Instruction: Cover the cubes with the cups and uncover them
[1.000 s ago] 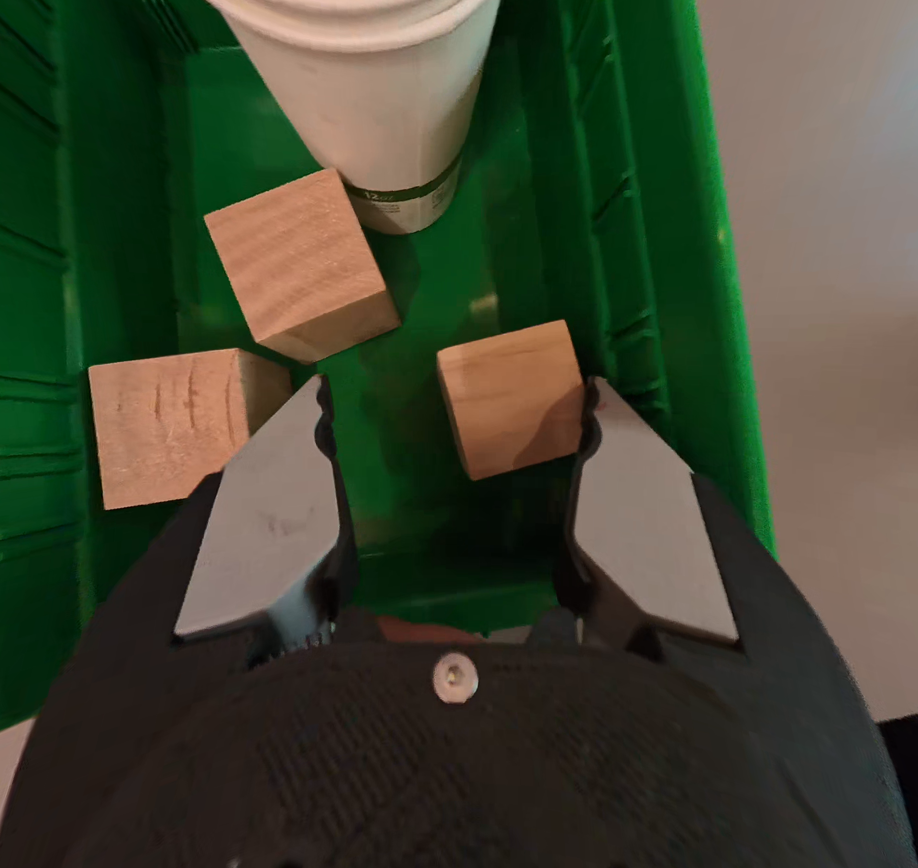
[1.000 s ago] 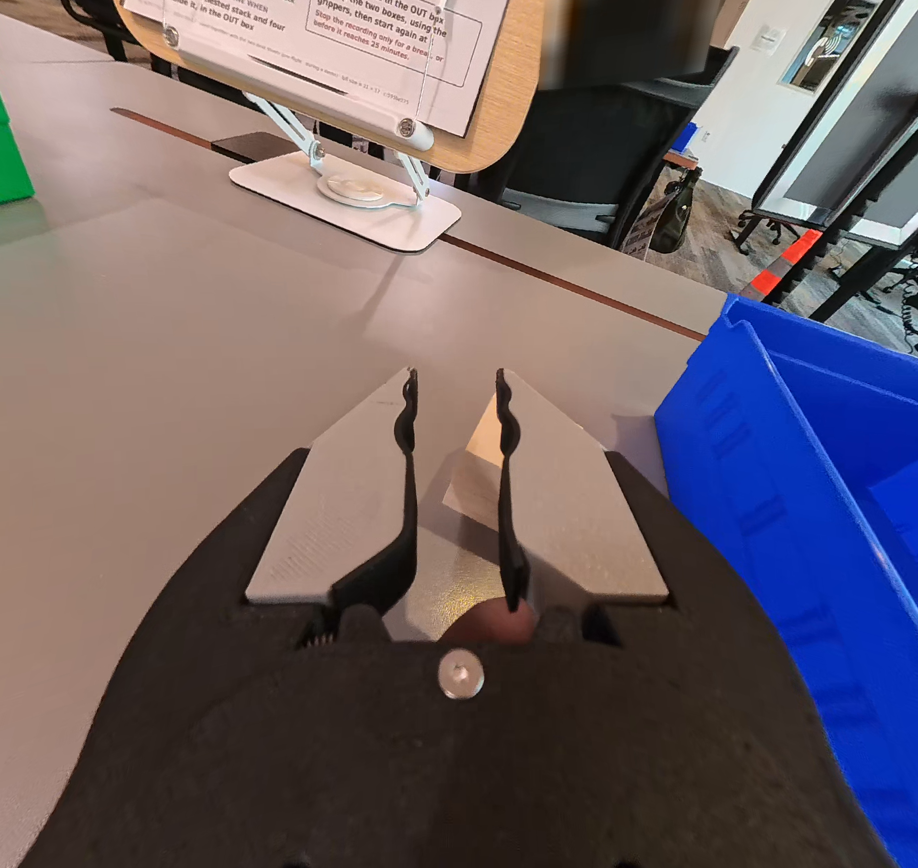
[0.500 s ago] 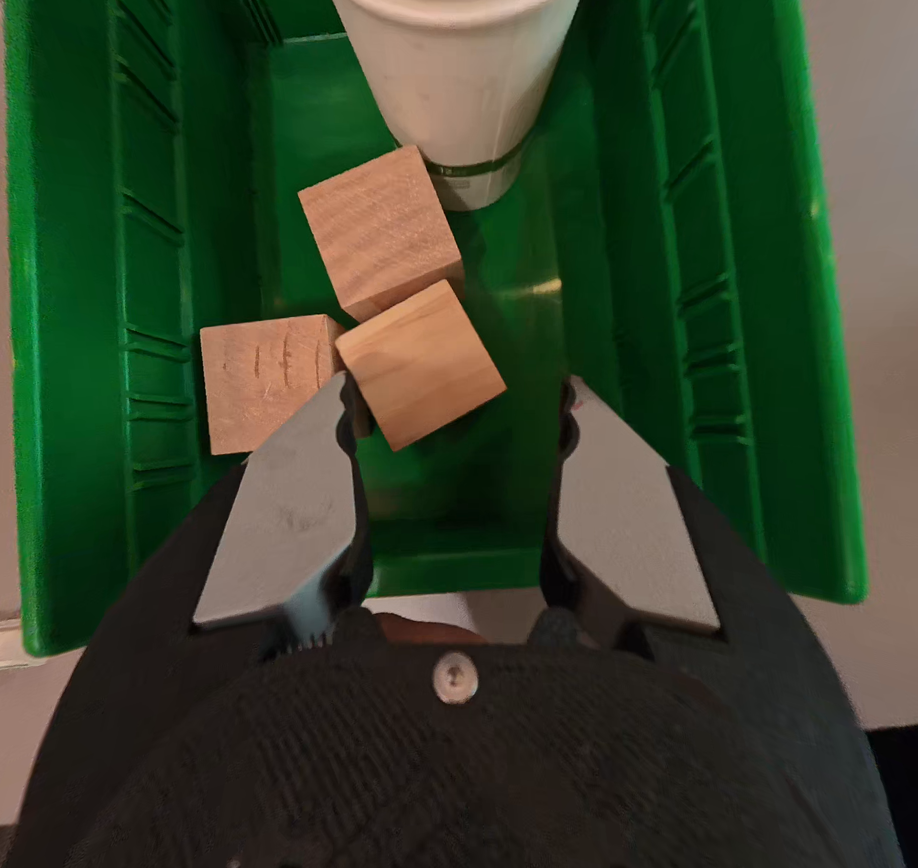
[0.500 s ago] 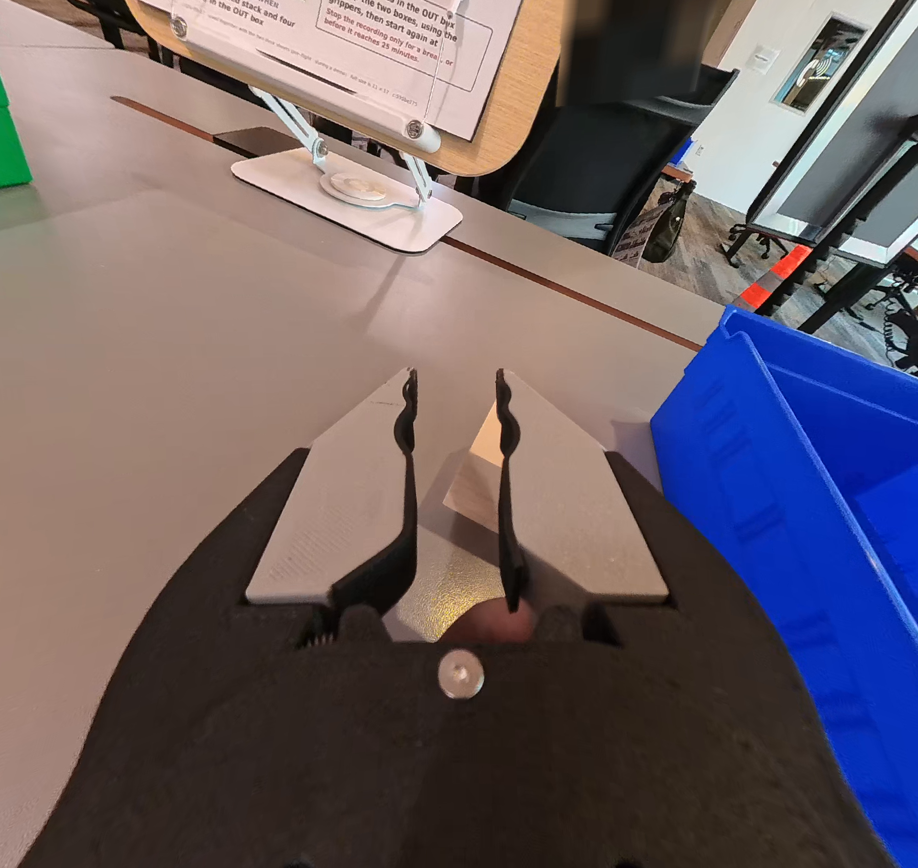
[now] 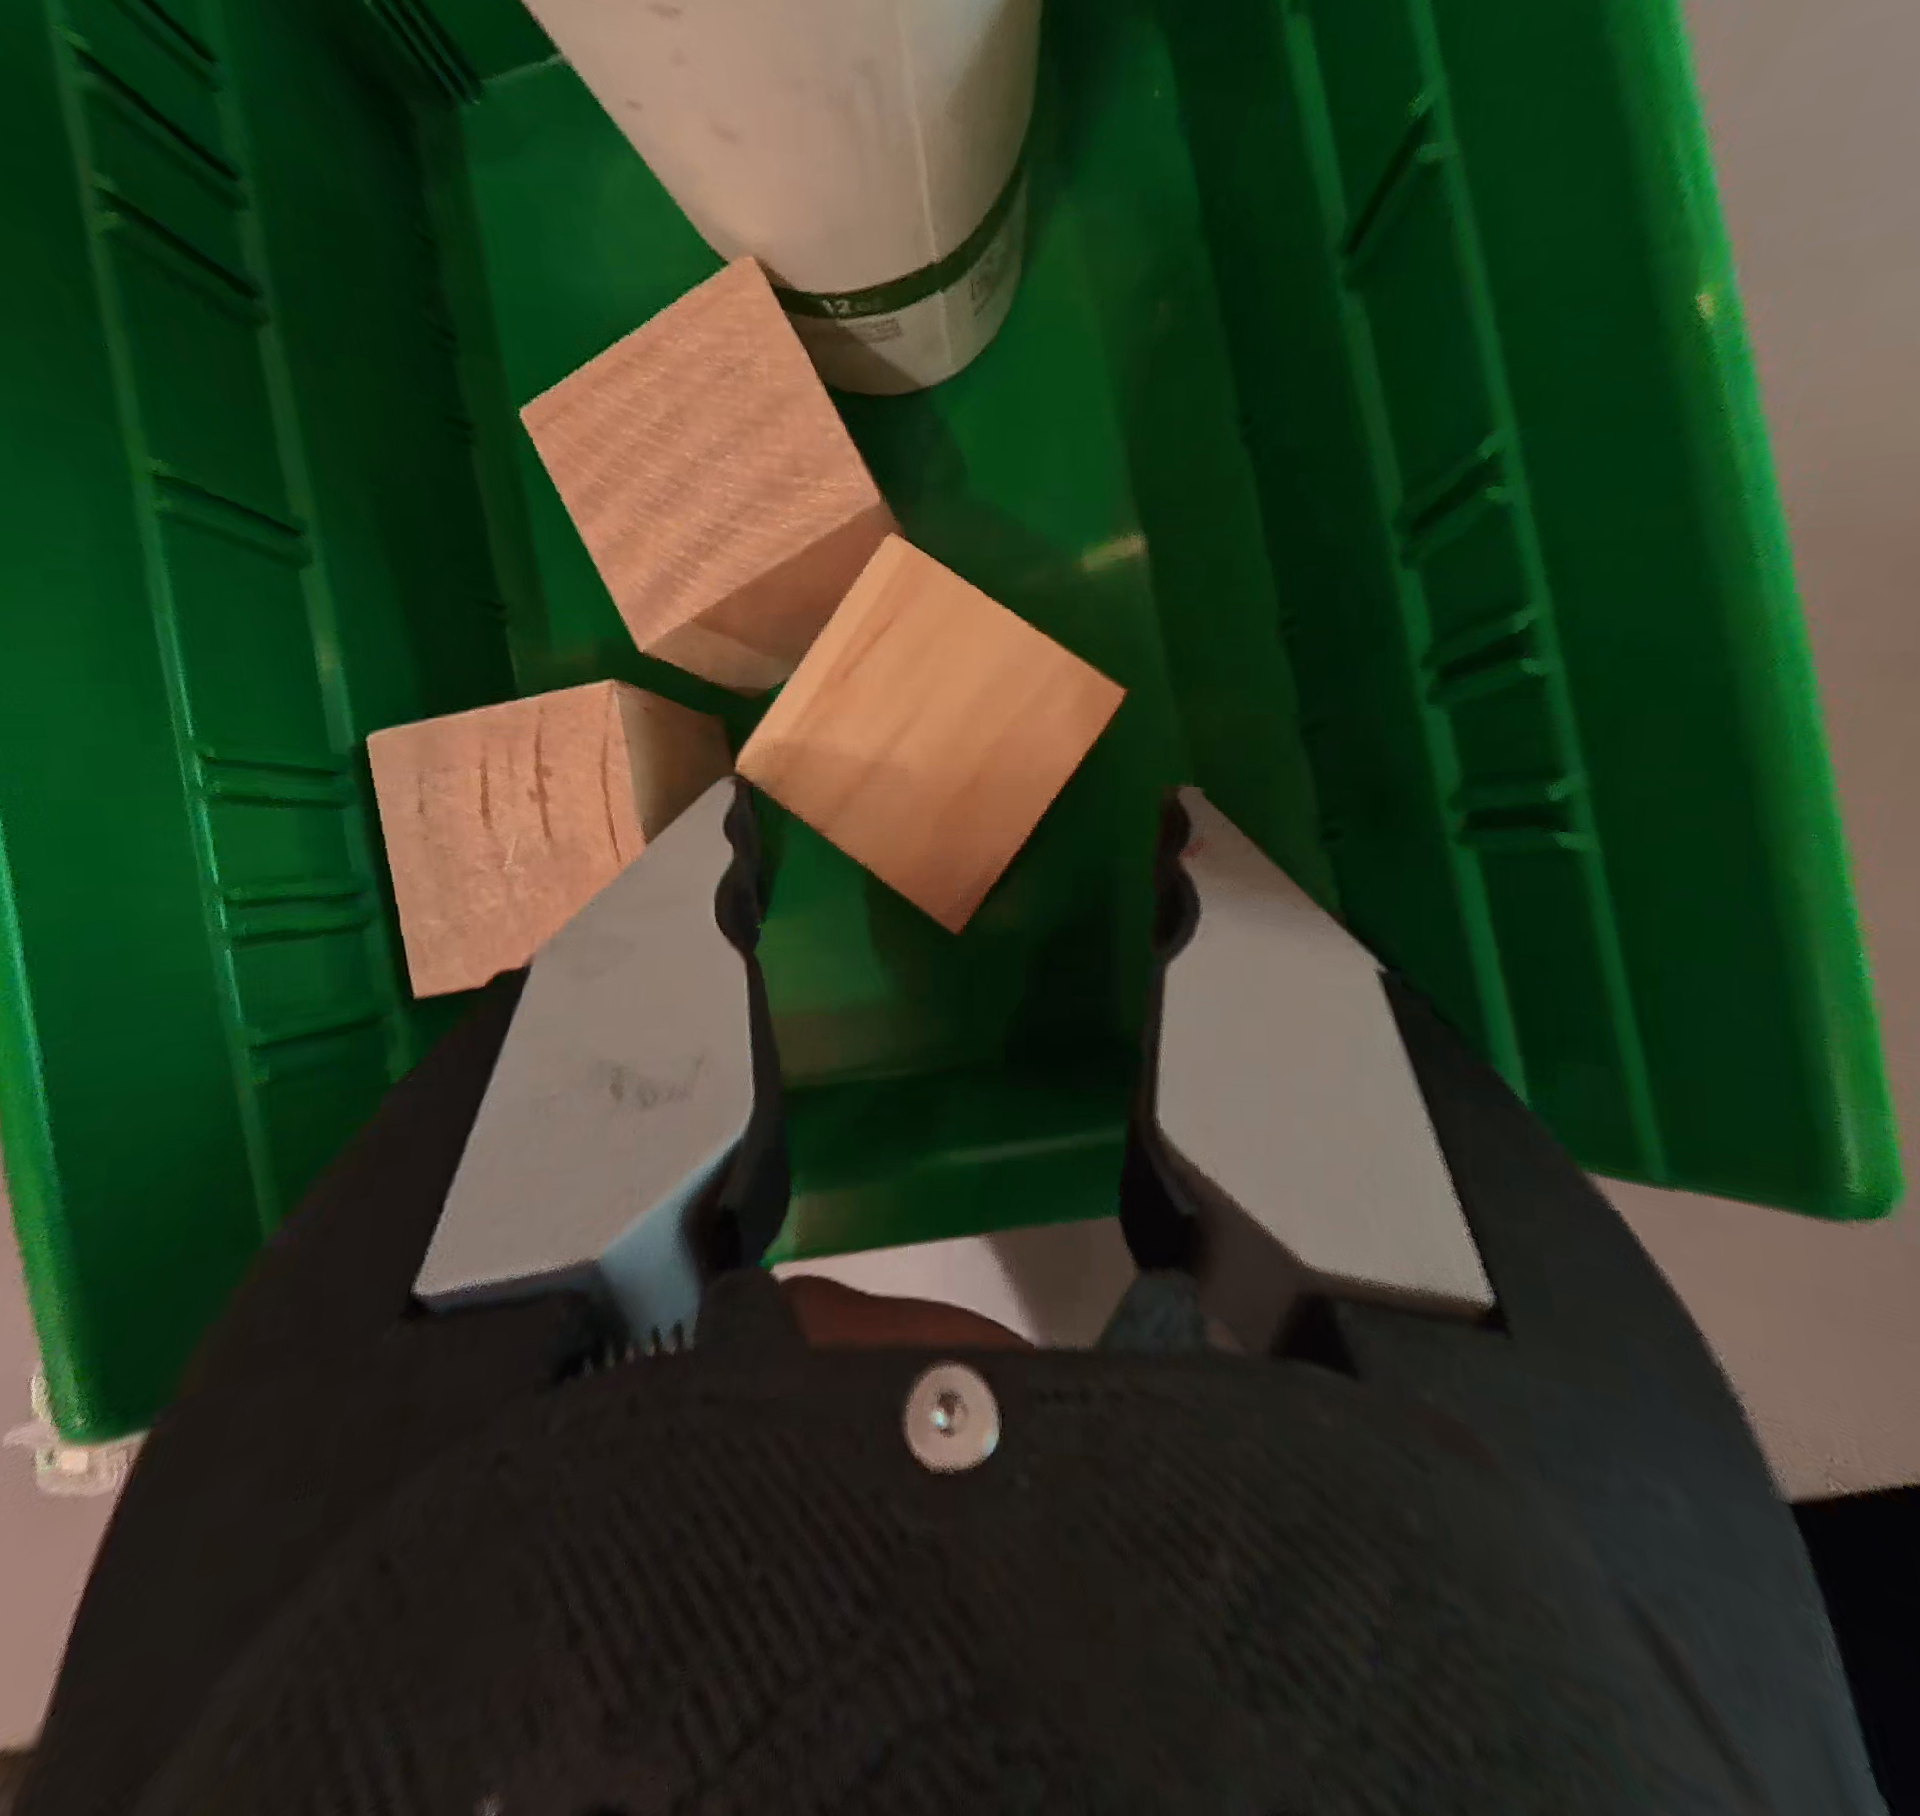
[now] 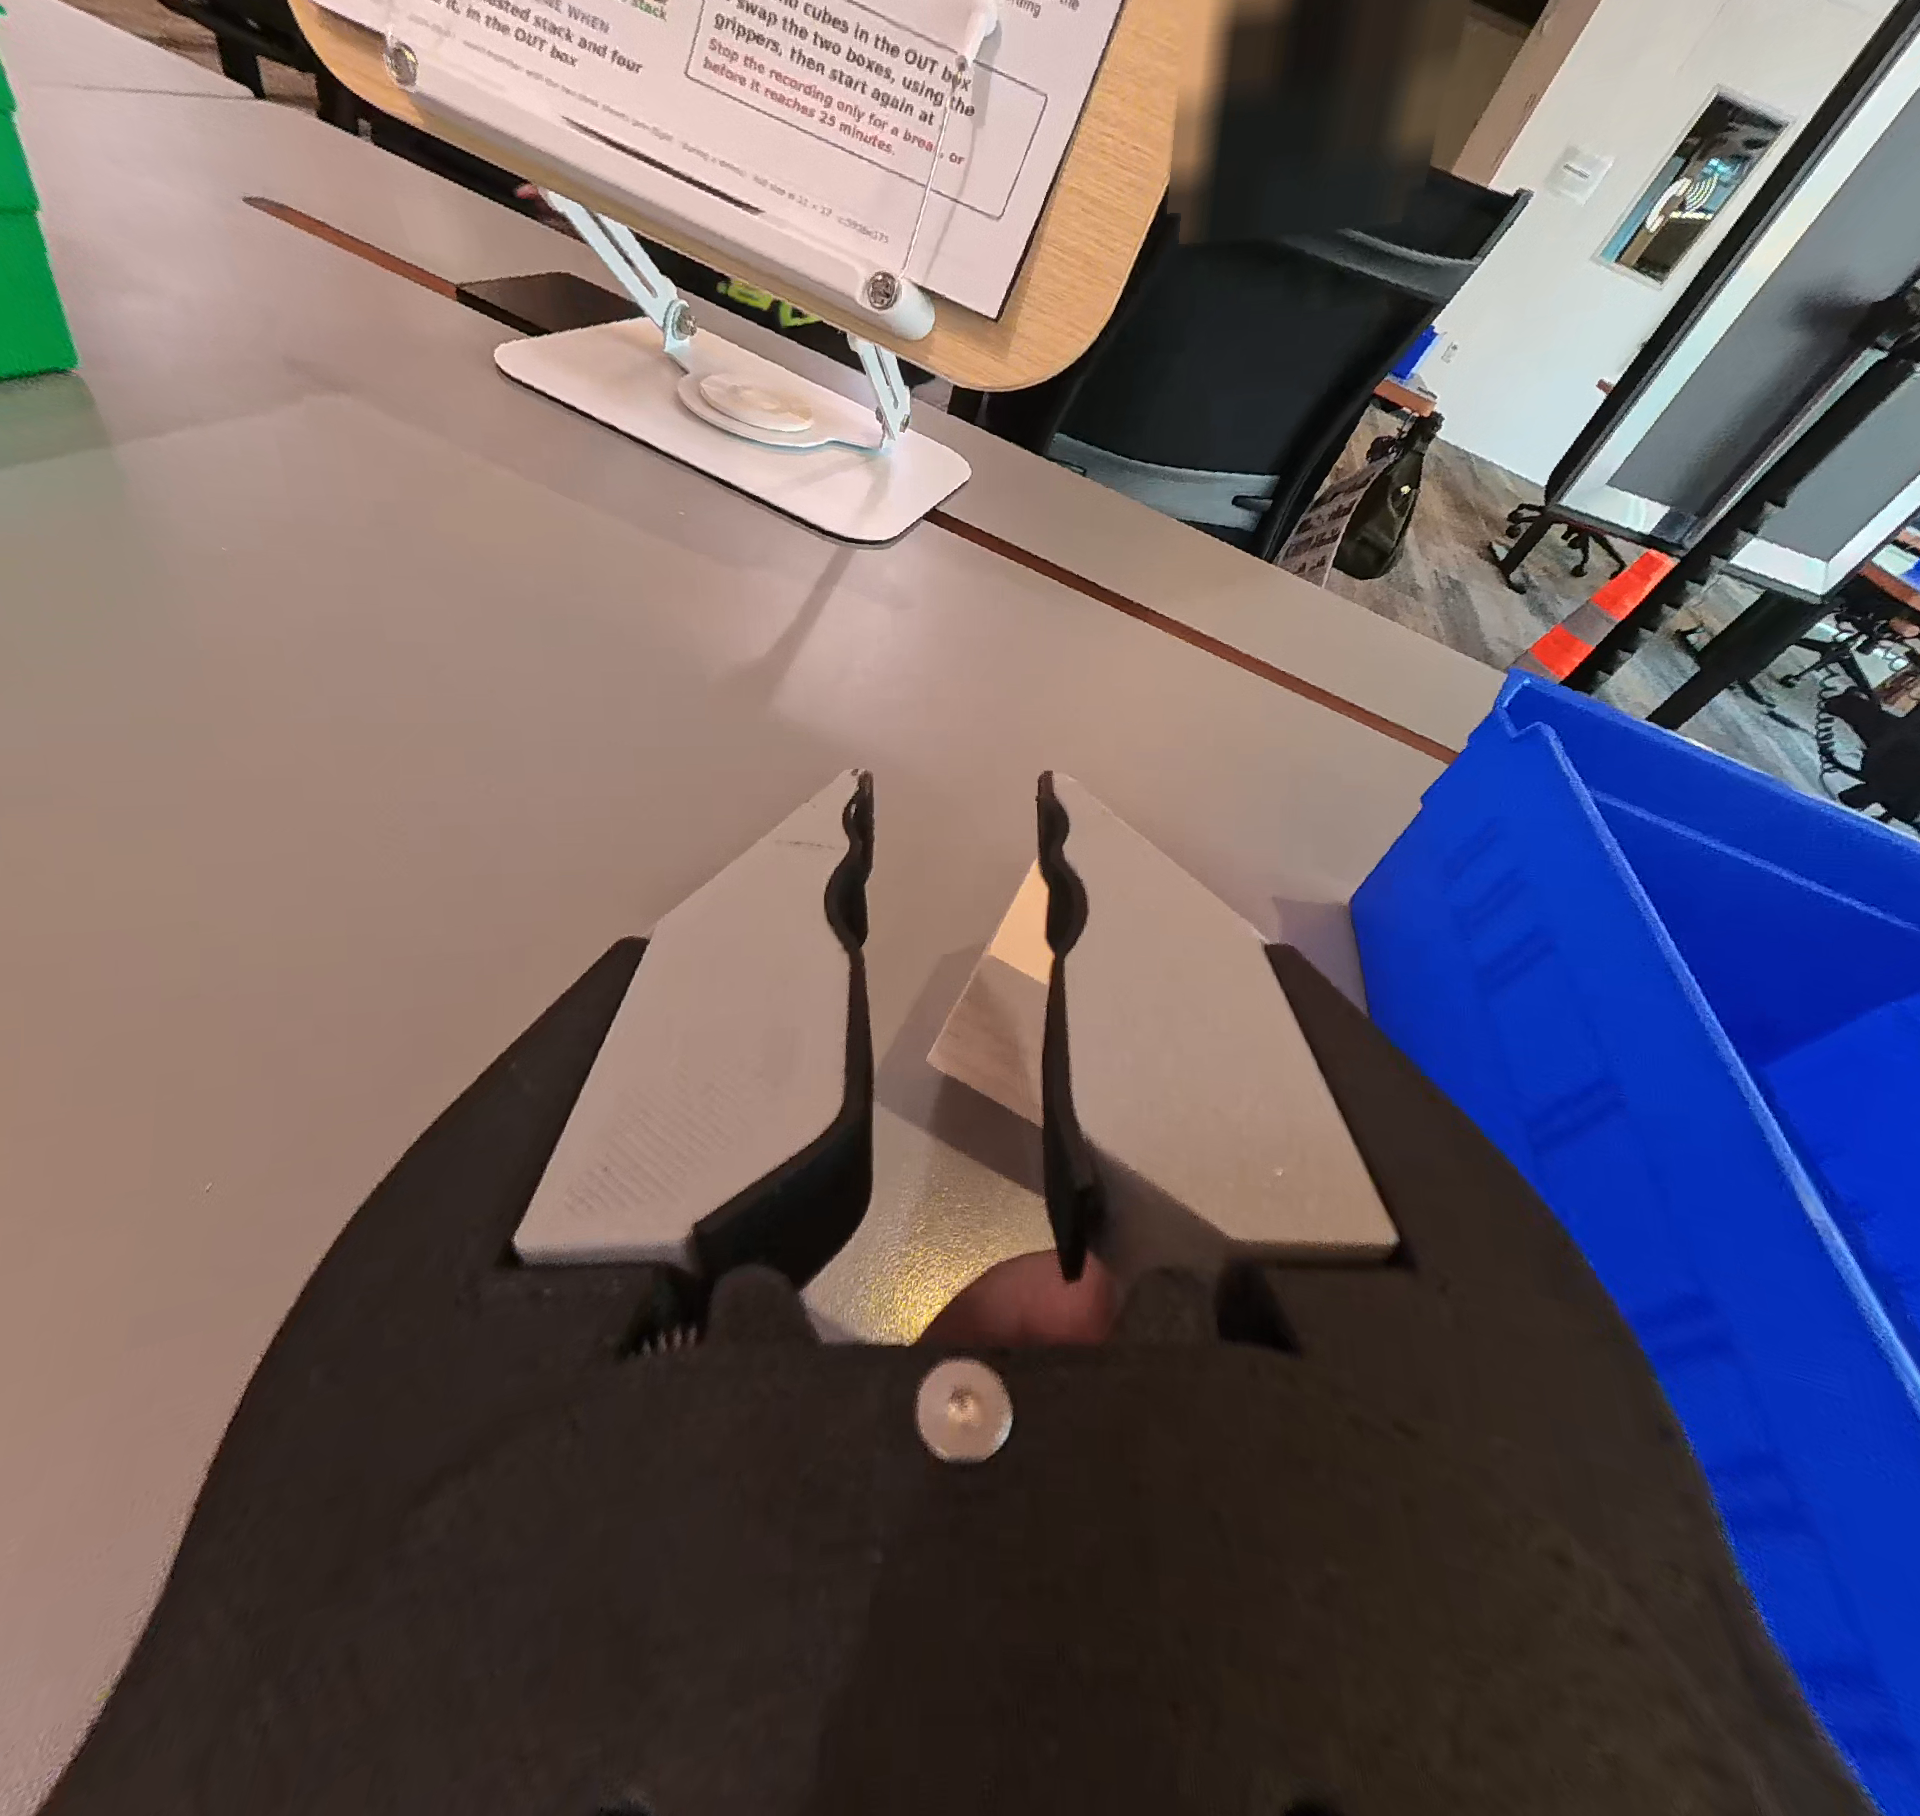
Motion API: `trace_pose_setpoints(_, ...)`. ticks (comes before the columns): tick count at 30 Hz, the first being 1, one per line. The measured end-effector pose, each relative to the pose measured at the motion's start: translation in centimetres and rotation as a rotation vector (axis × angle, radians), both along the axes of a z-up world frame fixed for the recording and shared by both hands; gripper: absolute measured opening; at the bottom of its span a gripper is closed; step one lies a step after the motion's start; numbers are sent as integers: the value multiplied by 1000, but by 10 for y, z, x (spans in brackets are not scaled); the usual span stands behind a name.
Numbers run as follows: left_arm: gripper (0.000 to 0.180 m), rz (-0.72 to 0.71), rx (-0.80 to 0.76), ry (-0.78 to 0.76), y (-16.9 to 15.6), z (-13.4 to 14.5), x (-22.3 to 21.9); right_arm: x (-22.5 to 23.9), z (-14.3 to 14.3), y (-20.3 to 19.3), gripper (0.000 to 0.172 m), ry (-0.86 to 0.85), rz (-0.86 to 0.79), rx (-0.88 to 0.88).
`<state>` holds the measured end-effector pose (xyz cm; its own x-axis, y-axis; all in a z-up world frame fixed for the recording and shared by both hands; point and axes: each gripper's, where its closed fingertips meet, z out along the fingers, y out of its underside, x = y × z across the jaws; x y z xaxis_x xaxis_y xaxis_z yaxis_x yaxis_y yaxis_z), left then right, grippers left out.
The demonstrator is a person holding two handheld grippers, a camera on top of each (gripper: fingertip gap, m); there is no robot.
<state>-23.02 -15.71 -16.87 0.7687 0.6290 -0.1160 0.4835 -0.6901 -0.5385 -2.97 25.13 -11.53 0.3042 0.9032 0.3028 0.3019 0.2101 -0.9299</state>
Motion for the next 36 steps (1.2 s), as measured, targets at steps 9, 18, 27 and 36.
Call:
trace_pose_setpoints(9, 57, -151, -58, -20, 8, 1, 3, 1, 2, 0, 28, 15, 6, -18)
trace_pose_setpoints(18, 52, -356, -83, 117, 7, 27, 9, -1, 2, -3, 28, 11, 16, 3)
trace_pose_setpoints(27, 63, -630, -217, 95, 13, 6, 15, 0, 1, -1, 28, 12, 11, -12)
trace_pose_setpoints(36, 87, -606, -183, 132, 26, -3, 9, -1, 0, -2, 28, 6, 16, -7)
